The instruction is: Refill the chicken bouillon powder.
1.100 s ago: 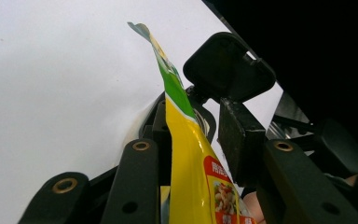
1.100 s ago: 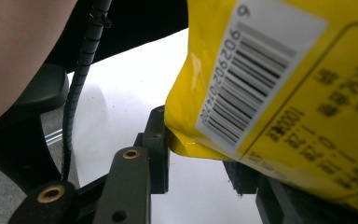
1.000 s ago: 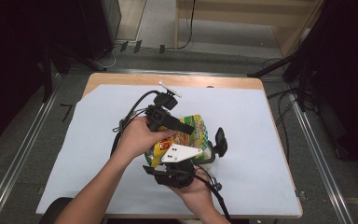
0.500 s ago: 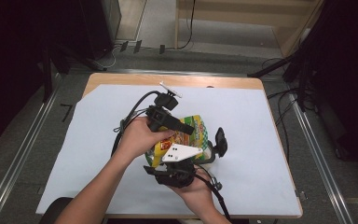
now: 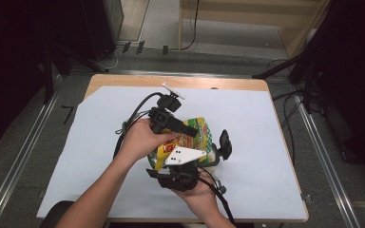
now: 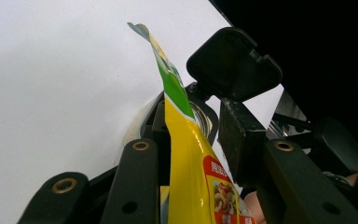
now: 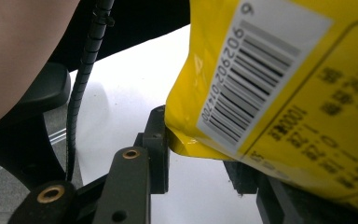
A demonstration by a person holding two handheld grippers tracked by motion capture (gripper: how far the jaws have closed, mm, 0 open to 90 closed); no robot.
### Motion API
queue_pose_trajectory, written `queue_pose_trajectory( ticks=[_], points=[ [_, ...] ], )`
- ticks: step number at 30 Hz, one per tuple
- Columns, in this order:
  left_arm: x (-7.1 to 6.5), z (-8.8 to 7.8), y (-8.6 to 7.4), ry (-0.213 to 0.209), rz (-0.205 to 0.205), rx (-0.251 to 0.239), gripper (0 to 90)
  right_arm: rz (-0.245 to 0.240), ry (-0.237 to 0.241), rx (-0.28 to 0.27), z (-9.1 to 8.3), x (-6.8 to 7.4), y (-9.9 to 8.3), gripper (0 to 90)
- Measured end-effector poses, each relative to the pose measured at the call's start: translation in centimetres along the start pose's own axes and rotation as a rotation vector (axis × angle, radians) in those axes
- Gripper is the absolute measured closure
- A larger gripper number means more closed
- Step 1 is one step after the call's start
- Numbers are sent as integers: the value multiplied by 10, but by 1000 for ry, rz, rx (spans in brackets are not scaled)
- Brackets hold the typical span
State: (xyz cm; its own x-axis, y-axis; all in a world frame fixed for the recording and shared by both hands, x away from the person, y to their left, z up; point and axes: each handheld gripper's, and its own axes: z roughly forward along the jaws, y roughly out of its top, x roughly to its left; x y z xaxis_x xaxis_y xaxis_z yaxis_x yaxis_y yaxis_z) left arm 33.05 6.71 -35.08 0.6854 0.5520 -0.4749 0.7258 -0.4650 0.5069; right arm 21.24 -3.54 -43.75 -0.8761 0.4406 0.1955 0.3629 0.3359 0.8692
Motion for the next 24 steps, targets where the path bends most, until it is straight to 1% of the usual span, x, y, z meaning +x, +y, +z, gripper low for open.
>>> queue_pose_trajectory(
  ticks=[24],
  points=[
    [-2,-1,-1,2,5,-6,694,-14,-9,-3,0,1,0,661]
  ],
)
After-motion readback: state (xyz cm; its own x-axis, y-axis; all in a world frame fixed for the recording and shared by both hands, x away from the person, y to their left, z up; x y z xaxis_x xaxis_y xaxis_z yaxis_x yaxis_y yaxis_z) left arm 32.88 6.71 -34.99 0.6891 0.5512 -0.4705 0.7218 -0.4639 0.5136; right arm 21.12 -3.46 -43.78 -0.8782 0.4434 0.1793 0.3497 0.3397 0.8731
